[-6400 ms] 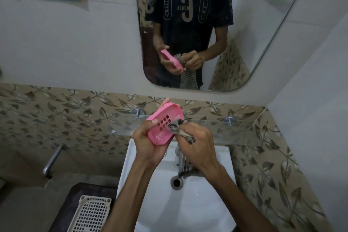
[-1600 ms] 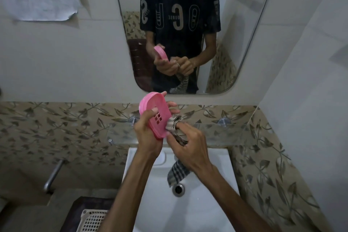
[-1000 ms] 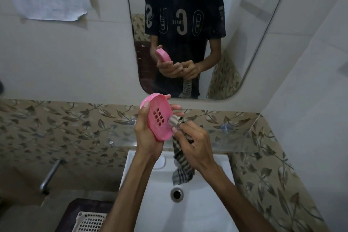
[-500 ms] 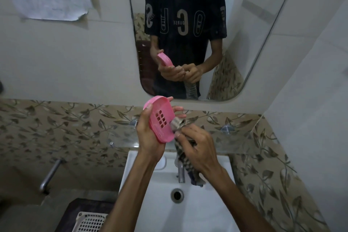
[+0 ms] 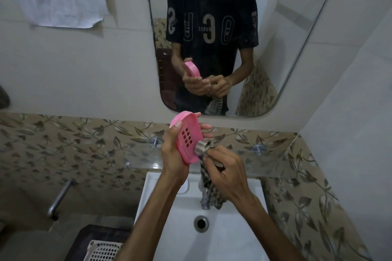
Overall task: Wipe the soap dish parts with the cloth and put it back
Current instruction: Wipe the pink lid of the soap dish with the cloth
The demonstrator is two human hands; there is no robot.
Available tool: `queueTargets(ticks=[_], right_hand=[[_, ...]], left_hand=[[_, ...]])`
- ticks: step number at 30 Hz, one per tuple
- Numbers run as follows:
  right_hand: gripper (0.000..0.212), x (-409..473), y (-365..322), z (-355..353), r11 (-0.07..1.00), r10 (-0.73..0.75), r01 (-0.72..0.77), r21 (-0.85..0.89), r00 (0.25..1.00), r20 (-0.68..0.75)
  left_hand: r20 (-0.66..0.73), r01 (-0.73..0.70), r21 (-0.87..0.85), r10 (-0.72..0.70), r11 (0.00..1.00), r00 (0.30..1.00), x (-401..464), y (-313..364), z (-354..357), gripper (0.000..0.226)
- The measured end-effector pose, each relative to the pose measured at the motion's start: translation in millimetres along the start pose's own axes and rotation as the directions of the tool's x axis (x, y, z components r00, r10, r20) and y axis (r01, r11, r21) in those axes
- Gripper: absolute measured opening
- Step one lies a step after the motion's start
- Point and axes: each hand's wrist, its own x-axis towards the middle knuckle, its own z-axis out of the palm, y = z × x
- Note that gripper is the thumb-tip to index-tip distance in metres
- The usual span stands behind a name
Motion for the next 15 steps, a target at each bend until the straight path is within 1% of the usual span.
queueTargets(ticks=[3,6,8,11,13,15], right_hand=[[0.024,11,-7,-4,0.998,-0.052,0.052,-0.04,0.999,-0.001],[0.025,14,-7,-5,0.993,-0.08,0.079,-0.084,0.997,-0.005],[0.026,5,-5,-4,0.994,-0.054,0.054,-0.09,0.999,0.006],[0.029,-9,-6,-1,0.999,0.014,-0.013,-0.044,1.0,0.027],[0.028,-6,-6,-4,0.998,0.048,-0.047,-0.036,0.998,0.026],[0.02,-3,-8,-4,0.995,0.097,-0.097,0.002,0.994,0.05]], left_hand=[[0.016,0.033,0.022,-0.033,0.999,0.999,4,3,4,0.063],[0.034,0.068,0.002,-0.068,0.998,0.997,7,8,3,0.068],[0.034,0.081,-0.02,-0.08,0.997,0.996,8,9,0,0.07],[0.021,0.063,-0.003,-0.063,0.998,0.998,6,3,-3,0.067],[0.003,0.02,-0.003,-0.02,1.0,1.0,2,-2,-1,0.065],[0.017,-0.041,-0.004,0.041,0.999,0.999,0,-6,4,0.066]])
